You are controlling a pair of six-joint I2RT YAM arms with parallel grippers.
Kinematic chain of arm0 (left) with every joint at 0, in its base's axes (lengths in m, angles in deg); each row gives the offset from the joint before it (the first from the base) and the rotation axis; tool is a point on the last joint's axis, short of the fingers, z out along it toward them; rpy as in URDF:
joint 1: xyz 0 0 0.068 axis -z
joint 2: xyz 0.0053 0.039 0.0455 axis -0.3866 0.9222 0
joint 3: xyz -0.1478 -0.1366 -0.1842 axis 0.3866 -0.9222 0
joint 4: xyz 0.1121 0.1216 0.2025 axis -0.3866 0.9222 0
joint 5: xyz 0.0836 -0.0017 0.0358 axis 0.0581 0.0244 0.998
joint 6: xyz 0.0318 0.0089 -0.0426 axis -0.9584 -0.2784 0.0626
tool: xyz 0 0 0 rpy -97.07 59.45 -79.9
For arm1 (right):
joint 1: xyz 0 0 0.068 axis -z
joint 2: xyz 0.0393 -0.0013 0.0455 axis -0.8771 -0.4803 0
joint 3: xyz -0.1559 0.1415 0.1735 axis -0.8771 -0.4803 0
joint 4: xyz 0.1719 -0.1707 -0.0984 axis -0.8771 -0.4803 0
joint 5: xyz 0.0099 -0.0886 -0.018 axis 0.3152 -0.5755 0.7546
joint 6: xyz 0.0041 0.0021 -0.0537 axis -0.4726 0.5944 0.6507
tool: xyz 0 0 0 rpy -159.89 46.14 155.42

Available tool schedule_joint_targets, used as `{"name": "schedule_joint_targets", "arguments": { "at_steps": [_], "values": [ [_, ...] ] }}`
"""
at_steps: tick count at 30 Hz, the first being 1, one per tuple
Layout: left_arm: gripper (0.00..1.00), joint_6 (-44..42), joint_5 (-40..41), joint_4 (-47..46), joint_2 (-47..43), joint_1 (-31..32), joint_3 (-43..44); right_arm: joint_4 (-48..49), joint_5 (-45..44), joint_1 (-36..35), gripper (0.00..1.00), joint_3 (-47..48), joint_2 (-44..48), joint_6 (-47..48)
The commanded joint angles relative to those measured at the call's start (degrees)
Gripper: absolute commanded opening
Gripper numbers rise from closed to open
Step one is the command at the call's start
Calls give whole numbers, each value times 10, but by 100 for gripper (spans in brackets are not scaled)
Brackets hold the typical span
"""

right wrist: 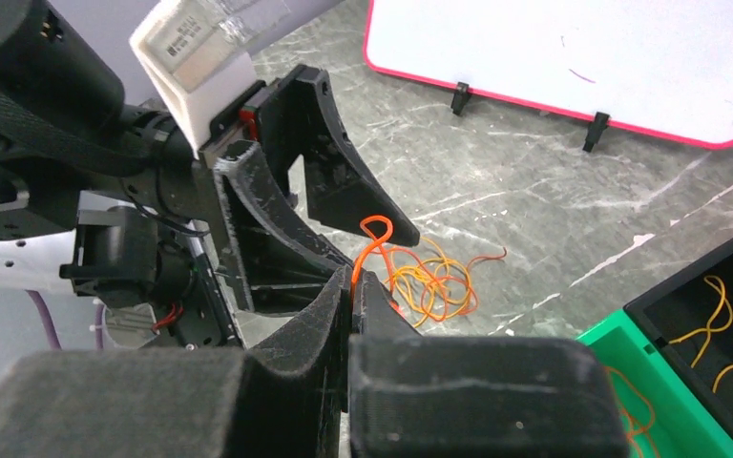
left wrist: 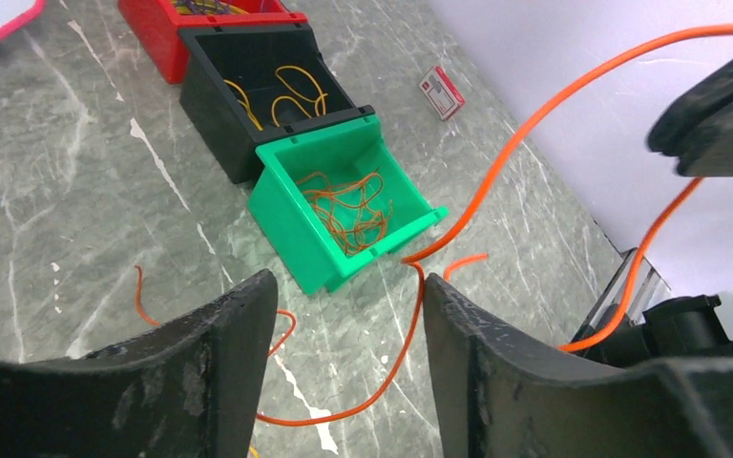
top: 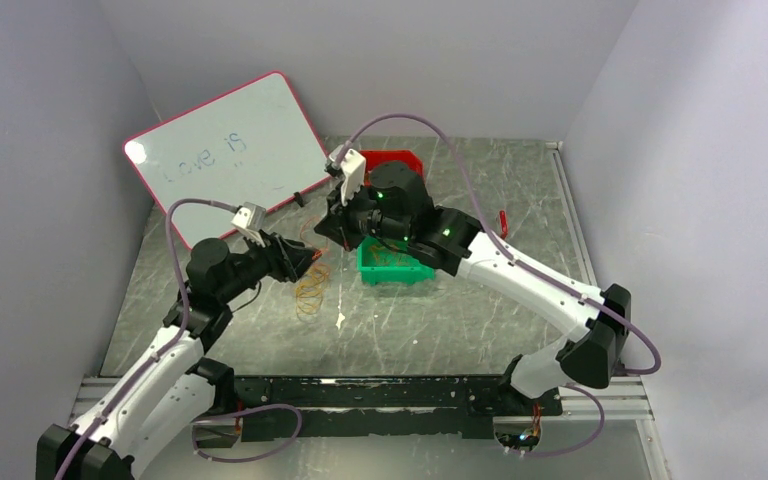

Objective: Untangle the cables

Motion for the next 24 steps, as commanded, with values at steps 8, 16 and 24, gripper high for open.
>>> {"name": "schedule_joint_targets", "arguments": {
  "at_steps": [8, 16, 24],
  "values": [
    [53, 13, -40, -90, 30, -2, -36, 45, -13, -2, 0, 27, 36, -21],
    [38, 14, -28, -85, 34, -2, -56, 65, -28, -2, 0, 41, 55, -21],
    [24, 9, -22, -81, 36, -2, -59, 68, -42, -2, 0, 58, 88, -12]
  ]
}}
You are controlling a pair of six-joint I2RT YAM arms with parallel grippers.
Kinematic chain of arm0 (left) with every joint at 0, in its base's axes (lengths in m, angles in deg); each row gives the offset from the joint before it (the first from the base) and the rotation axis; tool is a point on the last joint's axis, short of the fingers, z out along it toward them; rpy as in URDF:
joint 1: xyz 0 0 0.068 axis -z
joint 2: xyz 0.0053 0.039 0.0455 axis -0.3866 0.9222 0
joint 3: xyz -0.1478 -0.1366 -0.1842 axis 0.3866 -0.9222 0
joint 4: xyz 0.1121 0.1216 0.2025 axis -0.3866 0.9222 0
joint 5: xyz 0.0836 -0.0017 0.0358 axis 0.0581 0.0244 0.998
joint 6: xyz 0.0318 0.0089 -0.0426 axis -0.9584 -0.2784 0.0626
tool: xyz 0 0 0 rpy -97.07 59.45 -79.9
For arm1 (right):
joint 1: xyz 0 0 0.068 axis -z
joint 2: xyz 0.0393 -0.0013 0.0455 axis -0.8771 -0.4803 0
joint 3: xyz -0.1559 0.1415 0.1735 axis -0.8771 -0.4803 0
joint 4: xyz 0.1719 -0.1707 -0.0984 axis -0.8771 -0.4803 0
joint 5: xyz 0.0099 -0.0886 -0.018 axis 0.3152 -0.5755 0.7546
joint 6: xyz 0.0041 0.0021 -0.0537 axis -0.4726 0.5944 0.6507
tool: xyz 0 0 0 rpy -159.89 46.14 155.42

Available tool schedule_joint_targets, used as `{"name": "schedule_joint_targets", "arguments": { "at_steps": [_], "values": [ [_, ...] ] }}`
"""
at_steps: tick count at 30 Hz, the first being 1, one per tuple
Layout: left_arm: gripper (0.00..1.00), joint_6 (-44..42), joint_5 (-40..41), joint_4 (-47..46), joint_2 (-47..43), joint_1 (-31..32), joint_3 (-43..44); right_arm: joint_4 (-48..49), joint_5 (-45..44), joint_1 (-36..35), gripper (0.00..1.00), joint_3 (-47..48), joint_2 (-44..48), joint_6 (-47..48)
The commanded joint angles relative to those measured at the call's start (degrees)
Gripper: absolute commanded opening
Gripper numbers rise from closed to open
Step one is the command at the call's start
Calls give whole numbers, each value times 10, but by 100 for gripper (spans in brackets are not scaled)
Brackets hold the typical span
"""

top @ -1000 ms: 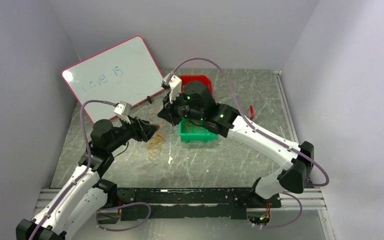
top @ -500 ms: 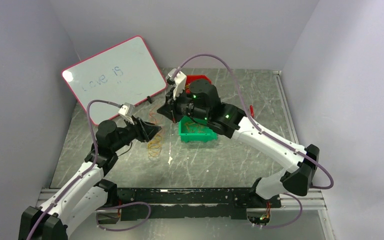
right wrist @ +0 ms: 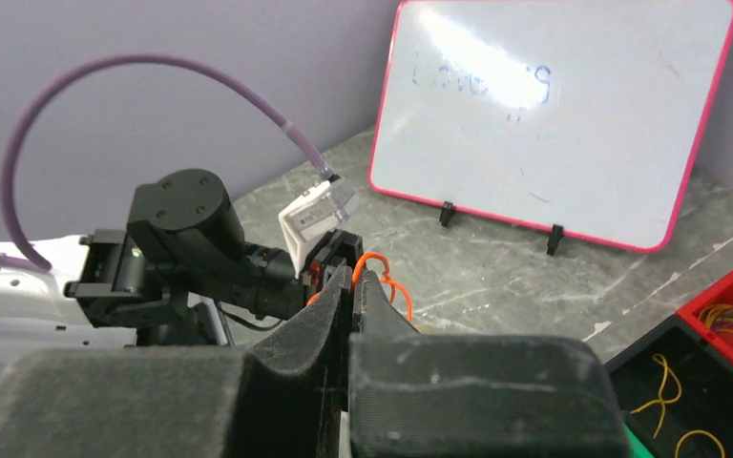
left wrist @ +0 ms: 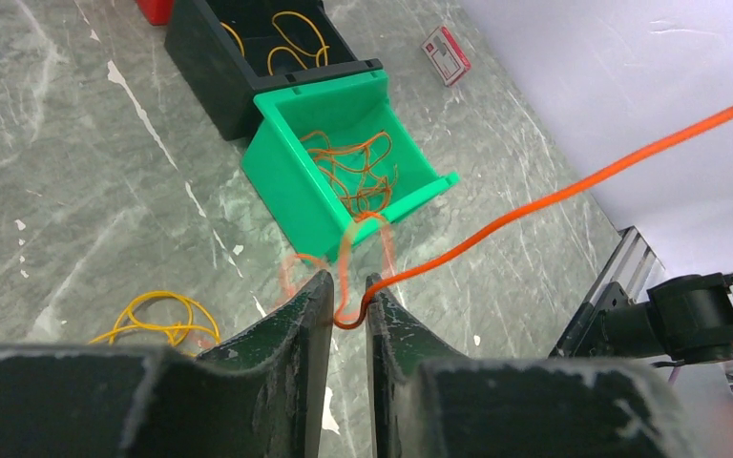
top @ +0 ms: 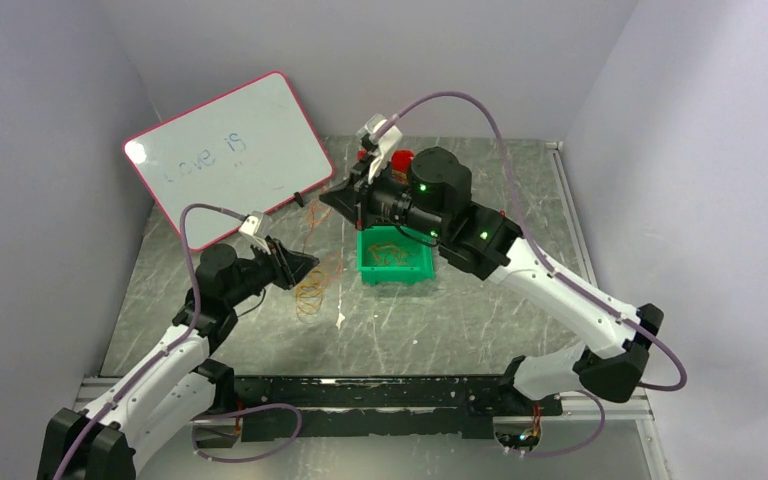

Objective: Untangle the cables

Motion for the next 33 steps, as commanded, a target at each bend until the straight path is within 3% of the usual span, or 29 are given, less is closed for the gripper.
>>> {"name": "schedule_joint_targets", "arguments": {
  "at_steps": [1, 20, 25, 33],
  "values": [
    [24, -7, 1, -19, 0, -2, -5, 20, -12, -3, 0, 29, 31, 5],
    [28, -7, 12, -11, -7, -2, -24, 33, -8, -2, 0, 59, 77, 18],
    [32, -5, 25, 7, -12, -2, -21, 0, -73, -2, 0, 67, 75, 38],
    [35, -3, 111, 122, -47, -2, 27, -77, -210, -1, 0, 74, 56, 51]
  ]
}}
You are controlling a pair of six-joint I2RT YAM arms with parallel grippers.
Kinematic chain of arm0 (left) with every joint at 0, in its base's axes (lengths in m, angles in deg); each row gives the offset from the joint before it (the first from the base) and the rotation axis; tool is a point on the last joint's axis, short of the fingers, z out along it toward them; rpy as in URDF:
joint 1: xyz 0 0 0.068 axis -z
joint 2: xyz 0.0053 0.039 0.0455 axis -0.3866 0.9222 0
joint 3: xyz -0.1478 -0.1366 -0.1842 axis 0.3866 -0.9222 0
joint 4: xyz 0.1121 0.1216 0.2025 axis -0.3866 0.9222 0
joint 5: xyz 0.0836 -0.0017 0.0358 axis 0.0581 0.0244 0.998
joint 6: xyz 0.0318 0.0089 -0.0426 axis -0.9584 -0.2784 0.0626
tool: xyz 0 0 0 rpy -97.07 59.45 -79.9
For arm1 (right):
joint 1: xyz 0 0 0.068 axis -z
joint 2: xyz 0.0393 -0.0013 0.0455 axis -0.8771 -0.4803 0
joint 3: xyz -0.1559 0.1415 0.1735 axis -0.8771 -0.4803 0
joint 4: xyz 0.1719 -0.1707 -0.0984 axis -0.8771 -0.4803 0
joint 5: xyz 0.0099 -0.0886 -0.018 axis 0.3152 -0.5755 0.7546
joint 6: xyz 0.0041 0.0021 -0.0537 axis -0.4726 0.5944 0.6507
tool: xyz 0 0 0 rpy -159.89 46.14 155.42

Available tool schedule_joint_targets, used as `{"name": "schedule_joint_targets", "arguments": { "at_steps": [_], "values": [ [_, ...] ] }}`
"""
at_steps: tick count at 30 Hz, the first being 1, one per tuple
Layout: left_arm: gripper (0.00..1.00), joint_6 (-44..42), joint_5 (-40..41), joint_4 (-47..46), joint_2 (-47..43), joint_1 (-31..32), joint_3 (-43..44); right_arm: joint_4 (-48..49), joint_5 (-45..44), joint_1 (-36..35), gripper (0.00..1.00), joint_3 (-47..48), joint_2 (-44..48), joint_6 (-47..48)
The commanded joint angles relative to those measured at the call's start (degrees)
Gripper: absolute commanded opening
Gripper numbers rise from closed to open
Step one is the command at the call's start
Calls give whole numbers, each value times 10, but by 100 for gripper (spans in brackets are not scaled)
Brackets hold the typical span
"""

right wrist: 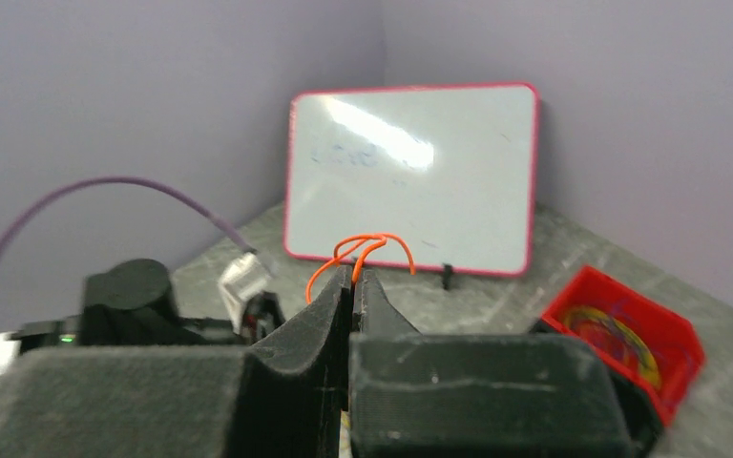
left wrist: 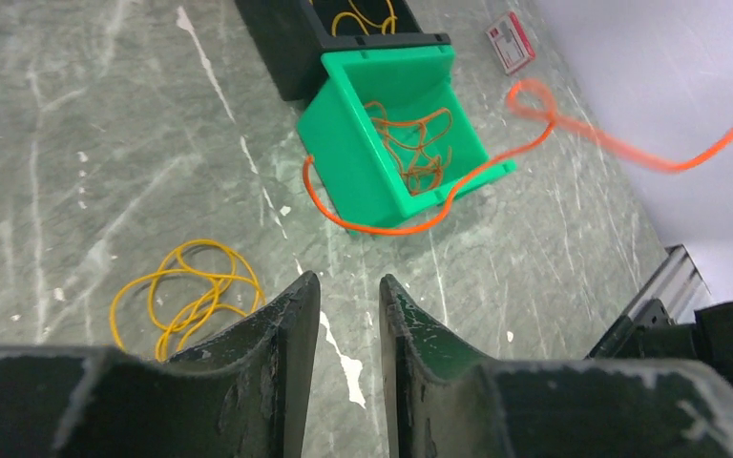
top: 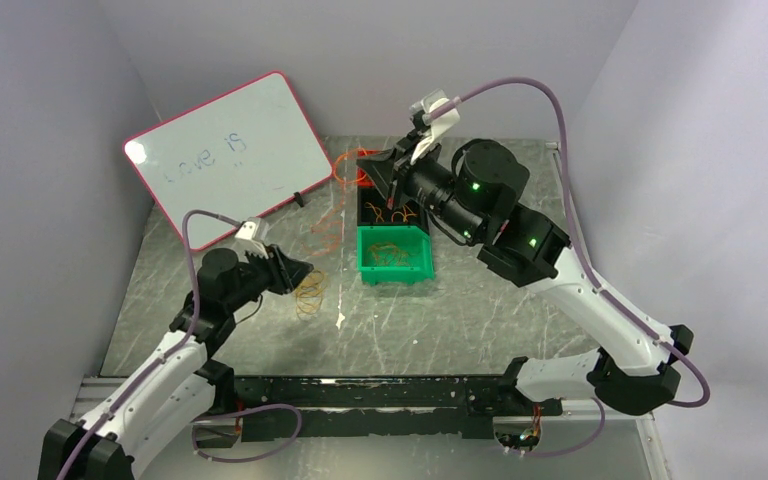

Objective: Untangle the cables

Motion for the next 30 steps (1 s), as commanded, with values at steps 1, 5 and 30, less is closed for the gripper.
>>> {"name": "schedule_joint_targets", "arguments": {
  "at_steps": [1, 5, 30],
  "values": [
    [36, -3, 73, 75, -26, -2, 48, -54, -101, -1, 0, 16, -10, 16],
    [38, -6, 93, 118, -40, -2, 75, -79, -129, 10, 0, 16, -17, 14],
    [38, -6, 116, 172, -54, -2, 113, -83, -47, 145, 0, -98, 3, -26]
  ]
}}
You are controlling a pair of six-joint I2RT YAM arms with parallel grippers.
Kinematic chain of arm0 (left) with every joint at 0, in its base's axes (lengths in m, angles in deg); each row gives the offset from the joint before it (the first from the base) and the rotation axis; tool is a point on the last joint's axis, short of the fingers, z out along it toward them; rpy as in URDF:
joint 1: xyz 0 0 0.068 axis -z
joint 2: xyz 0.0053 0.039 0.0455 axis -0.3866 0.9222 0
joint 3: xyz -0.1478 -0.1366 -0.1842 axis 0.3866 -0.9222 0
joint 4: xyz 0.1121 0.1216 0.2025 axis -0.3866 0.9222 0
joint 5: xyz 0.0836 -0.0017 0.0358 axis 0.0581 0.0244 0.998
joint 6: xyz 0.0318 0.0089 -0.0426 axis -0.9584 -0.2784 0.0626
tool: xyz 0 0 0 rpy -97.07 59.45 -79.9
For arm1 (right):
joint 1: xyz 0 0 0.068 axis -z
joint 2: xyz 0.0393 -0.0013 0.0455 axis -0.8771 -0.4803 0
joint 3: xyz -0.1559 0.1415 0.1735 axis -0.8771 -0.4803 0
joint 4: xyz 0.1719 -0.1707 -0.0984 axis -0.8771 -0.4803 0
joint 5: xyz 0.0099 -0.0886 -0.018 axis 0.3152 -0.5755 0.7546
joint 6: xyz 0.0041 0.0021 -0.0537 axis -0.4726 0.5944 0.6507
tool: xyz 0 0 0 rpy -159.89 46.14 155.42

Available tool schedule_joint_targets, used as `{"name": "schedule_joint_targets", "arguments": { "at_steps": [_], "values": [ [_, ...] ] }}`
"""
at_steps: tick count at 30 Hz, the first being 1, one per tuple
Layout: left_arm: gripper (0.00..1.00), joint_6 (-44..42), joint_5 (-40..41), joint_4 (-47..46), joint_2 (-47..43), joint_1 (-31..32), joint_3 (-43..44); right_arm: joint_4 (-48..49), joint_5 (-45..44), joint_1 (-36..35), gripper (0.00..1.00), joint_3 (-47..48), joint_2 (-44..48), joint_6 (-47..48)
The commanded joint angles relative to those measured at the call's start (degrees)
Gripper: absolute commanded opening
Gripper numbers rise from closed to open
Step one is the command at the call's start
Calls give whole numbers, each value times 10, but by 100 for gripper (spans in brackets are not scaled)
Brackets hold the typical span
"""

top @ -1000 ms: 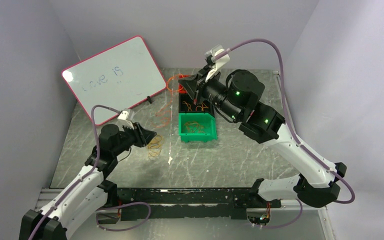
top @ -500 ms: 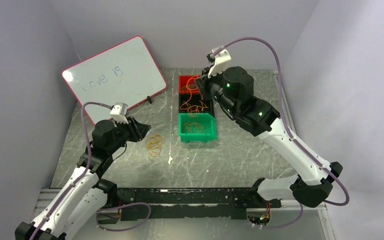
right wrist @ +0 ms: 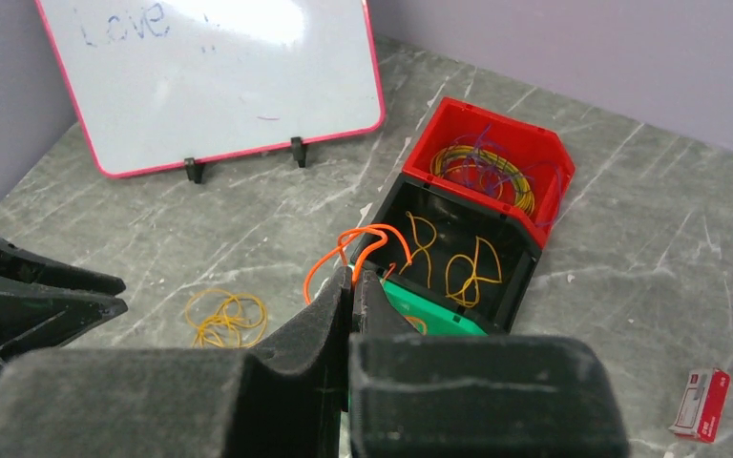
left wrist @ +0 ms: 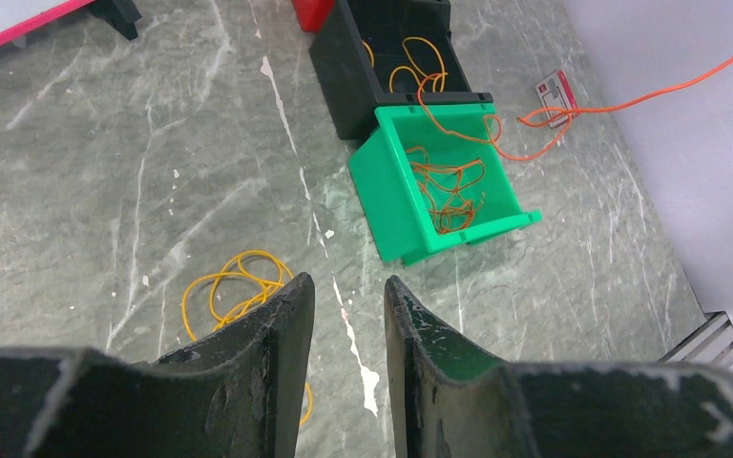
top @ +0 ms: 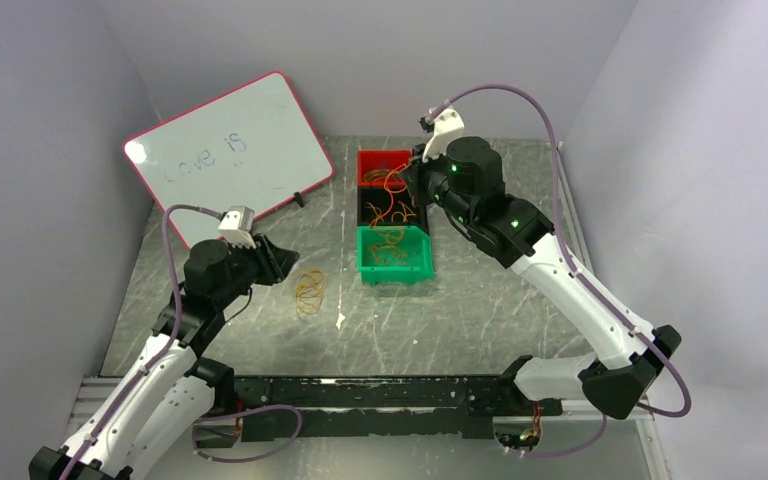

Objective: Untangle the cables

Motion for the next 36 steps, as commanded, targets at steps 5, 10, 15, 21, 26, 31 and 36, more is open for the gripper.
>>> {"name": "schedule_joint_targets", "arguments": {
  "at_steps": [5, 10, 15, 21, 26, 31, 36],
  "values": [
    [38, -1, 12, 3, 0, -2, 15, 7, 10, 5, 0, -3, 26, -7],
    [38, 0, 13, 3, -3, -2, 15, 15, 12, 6, 0, 8, 44, -3],
    [38, 3, 14, 3, -6, -2, 13, 11, 11, 5, 0, 20, 49, 1],
    [39, 3, 12, 4, -6, -2, 15, 12, 15, 5, 0, 19, 51, -1],
    [38, 0, 14, 8, -4, -2, 18, 23, 23, 5, 0, 18, 63, -4],
    [39, 3, 13, 4, -4, -2, 17, 49, 38, 5, 0, 16, 80, -1],
    [39, 5, 12, 2, -3, -2, 16, 52, 40, 5, 0, 12, 83, 1]
  ]
}}
